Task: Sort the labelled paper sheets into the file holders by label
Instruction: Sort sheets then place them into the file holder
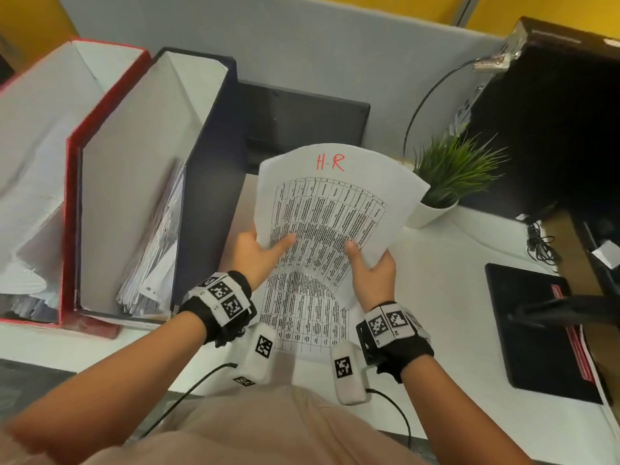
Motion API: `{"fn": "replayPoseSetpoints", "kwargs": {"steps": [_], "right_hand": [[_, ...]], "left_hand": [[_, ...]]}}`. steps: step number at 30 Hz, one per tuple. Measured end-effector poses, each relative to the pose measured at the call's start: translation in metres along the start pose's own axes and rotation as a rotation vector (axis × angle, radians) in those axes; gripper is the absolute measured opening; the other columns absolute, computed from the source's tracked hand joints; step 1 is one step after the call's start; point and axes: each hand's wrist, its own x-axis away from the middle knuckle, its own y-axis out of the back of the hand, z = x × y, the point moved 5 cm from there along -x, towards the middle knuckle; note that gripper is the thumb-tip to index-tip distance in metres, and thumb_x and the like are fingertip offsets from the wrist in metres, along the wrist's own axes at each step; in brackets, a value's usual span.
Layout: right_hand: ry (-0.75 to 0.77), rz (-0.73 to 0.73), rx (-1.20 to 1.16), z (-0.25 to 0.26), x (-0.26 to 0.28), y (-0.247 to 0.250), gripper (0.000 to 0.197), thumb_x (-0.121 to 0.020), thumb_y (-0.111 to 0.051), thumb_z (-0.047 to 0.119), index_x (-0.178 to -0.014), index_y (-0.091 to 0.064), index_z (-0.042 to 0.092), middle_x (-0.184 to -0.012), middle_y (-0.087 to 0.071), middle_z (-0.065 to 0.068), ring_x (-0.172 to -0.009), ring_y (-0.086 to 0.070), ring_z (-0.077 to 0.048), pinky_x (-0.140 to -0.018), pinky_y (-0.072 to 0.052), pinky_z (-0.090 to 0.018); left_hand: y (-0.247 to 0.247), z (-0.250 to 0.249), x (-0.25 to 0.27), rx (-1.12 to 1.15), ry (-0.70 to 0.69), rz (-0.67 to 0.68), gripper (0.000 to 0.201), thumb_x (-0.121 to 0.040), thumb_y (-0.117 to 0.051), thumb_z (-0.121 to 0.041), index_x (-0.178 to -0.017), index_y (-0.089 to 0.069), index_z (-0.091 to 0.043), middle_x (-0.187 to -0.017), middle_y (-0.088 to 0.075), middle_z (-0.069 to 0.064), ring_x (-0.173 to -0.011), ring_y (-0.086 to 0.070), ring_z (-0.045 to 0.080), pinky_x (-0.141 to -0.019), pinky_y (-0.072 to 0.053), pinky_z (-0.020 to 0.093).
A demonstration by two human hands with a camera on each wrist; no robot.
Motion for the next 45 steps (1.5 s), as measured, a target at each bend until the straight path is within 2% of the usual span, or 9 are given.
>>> {"fn": "replayPoseSetpoints", "kwargs": {"steps": [8,14,18,22,25,28,31,37,45], "right_hand": [[0.092,0.075,-0.049,0.049,-0.020,-0.008,0.019,-0.087,-0.062,0.023,-0.103,-0.058,0.034,-0.098,-0.060,0.026,-0.086,-0.058,0.020,-0.070,-0.045,0.001],[0.041,0.264,0.021,0.035,-0.017,-0.011,0.063,-0.071,-0.046,0.073,-0.119,-0.054,0.033,-0.105,-0.066,0.003,-0.093,-0.064,-0.013,-0.071,-0.054,-0.016],[-0.049,0.234,0.210,-0.014,-0.019,0.001,0.042,-0.078,-0.057,0.052,-0.114,-0.054,0.030,-0.096,-0.065,-0.005,-0.096,-0.061,-0.026,-0.078,-0.051,-0.032],[-0.137,0.153,0.311,-0.048,-0.015,0.013,0.041,-0.077,-0.073,0.020,-0.114,-0.057,0.016,-0.099,-0.063,-0.022,-0.088,-0.058,-0.024,-0.076,-0.045,-0.009],[-0.118,0.089,0.471,-0.057,-0.009,0.018,0.048,-0.069,-0.081,0.017,-0.112,-0.060,0.010,-0.098,-0.062,-0.020,-0.094,-0.057,-0.031,-0.094,-0.044,-0.036],[-0.109,0.134,0.590,-0.071,-0.006,0.021,0.058,-0.065,-0.083,0.013,-0.116,-0.058,0.003,-0.101,-0.061,-0.023,-0.102,-0.057,-0.040,-0.096,-0.039,-0.050],[-0.125,0.186,0.714,-0.091,-0.008,0.023,0.069,-0.058,-0.087,0.008,-0.117,-0.056,-0.008,-0.110,-0.059,-0.033,-0.104,-0.054,-0.048,-0.095,-0.035,-0.061],[-0.112,0.260,1.115,-0.098,-0.009,0.020,0.098,-0.039,-0.086,0.057,-0.117,-0.061,0.004,-0.115,-0.064,-0.023,-0.100,-0.063,-0.037,-0.091,-0.050,-0.045],[-0.138,0.242,1.088,-0.081,-0.004,0.015,0.104,-0.044,-0.092,0.035,-0.129,-0.049,-0.005,-0.130,-0.051,-0.029,-0.115,-0.052,-0.043,-0.100,-0.040,-0.046]], "left_hand": [[0.025,-0.077,-0.002,-0.081,-0.120,-0.018,0.027,-0.078,-0.073,-0.017,-0.104,-0.068,-0.014,-0.099,-0.071,0.003,-0.086,-0.067,0.009,-0.075,-0.055,0.023],[0.120,-0.149,0.003,-0.170,-0.119,-0.043,0.041,-0.073,-0.076,-0.028,-0.109,-0.065,-0.014,-0.102,-0.072,0.003,-0.093,-0.069,0.017,-0.085,-0.055,0.039],[0.208,-0.170,0.009,-0.277,-0.045,-0.130,0.042,-0.061,-0.079,-0.041,-0.099,-0.069,-0.027,-0.093,-0.073,-0.012,-0.085,-0.070,0.005,-0.081,-0.053,0.032],[0.290,-0.159,0.011,-0.306,0.201,-0.159,0.075,-0.041,-0.088,-0.050,-0.110,-0.066,-0.032,-0.110,-0.070,-0.004,-0.103,-0.066,0.022,-0.093,-0.045,0.048],[0.332,-0.147,0.011,-0.363,0.293,-0.247,0.057,-0.050,-0.083,-0.041,-0.104,-0.067,-0.030,-0.100,-0.072,-0.007,-0.089,-0.070,0.015,-0.080,-0.054,0.039],[0.359,-0.134,0.008,-0.561,0.415,-0.359,0.057,-0.057,-0.081,-0.045,-0.110,-0.064,-0.029,-0.104,-0.070,-0.005,-0.095,-0.066,0.020,-0.093,-0.048,0.044],[0.364,-0.122,-0.001,-0.693,0.444,-0.440,0.053,-0.063,-0.082,-0.037,-0.109,-0.065,-0.018,-0.103,-0.068,0.005,-0.092,-0.064,0.024,-0.090,-0.049,0.040],[0.323,-0.091,-0.042,-0.990,0.362,-0.433,0.046,-0.063,-0.085,-0.025,-0.098,-0.063,-0.004,-0.095,-0.064,0.013,-0.080,-0.059,0.027,-0.066,-0.048,0.033],[0.296,-0.042,-0.090,-1.390,0.417,-0.127,0.039,-0.055,-0.079,-0.021,-0.087,-0.061,-0.009,-0.079,-0.064,0.004,-0.073,-0.063,0.027,-0.075,-0.056,0.038]]}}
